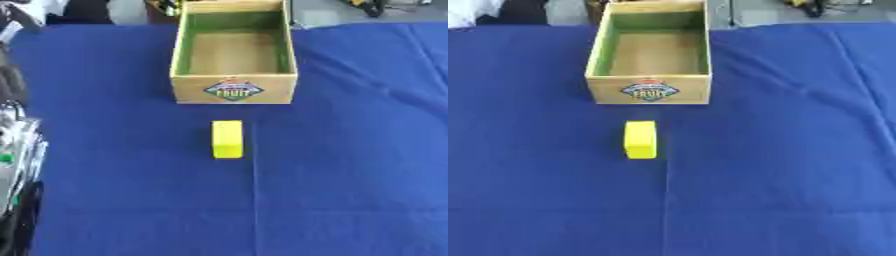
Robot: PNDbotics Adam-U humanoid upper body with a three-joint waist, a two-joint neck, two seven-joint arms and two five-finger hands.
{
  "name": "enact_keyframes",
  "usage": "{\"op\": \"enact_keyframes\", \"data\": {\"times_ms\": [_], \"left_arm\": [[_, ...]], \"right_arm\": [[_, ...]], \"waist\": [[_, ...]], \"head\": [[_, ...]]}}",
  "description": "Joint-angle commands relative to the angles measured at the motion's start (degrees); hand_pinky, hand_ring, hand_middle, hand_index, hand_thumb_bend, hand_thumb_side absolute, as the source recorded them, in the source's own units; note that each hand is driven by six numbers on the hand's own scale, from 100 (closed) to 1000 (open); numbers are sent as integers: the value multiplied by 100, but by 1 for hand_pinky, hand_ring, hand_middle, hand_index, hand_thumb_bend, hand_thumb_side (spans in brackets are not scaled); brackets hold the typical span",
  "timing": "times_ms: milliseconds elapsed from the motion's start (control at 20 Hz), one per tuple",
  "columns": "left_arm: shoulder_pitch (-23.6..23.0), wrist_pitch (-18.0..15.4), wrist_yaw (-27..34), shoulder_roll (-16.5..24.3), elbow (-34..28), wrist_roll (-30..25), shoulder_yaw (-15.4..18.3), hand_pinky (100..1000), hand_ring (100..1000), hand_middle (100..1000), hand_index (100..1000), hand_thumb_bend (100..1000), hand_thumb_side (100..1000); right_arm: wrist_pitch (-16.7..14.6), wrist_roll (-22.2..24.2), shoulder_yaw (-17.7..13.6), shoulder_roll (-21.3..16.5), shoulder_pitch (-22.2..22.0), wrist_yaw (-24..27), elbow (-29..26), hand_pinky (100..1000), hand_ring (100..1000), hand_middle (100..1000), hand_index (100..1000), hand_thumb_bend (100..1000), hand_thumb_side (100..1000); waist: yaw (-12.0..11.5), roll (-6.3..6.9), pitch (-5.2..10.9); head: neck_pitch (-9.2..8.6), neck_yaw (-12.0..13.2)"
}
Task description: Pick up objects on the table and place them in the box.
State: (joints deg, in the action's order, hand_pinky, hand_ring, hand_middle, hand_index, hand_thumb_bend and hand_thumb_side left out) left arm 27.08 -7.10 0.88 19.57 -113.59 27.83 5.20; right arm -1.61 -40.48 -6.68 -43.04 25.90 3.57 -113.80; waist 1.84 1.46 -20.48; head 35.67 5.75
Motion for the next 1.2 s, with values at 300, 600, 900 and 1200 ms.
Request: {"op": "enact_keyframes", "data": {"times_ms": [300, 600, 900, 1200], "left_arm": [[455, 133, -427, 583, -100, -344, -182, 279, 476, 523, 775, 180, 1000], [1130, 884, -1218, 1167, -95, -1447, -615, 364, 547, 582, 835, 240, 1000], [1957, 1612, -2313, 1442, 122, -3126, -1088, 422, 595, 624, 879, 105, 983], [2460, 1960, -2689, 1260, 468, -4345, -1453, 457, 621, 664, 906, 100, 1000]], "right_arm": [[18, 10, -23, -121, 33, 4, -79, 662, 696, 530, 726, 100, 910], [27, 5, -27, -108, 19, 6, -79, 662, 696, 531, 726, 100, 908], [35, 19, -7, -108, 22, 12, -79, 662, 696, 531, 726, 100, 907], [37, 28, 5, -103, 62, 18, -79, 662, 696, 531, 726, 100, 905]], "waist": [[13, 7, 186], [44, 31, 233], [71, 65, 269], [103, 92, 276]], "head": [[-21, 7], [17, 18], [48, 23], [65, 45]]}}
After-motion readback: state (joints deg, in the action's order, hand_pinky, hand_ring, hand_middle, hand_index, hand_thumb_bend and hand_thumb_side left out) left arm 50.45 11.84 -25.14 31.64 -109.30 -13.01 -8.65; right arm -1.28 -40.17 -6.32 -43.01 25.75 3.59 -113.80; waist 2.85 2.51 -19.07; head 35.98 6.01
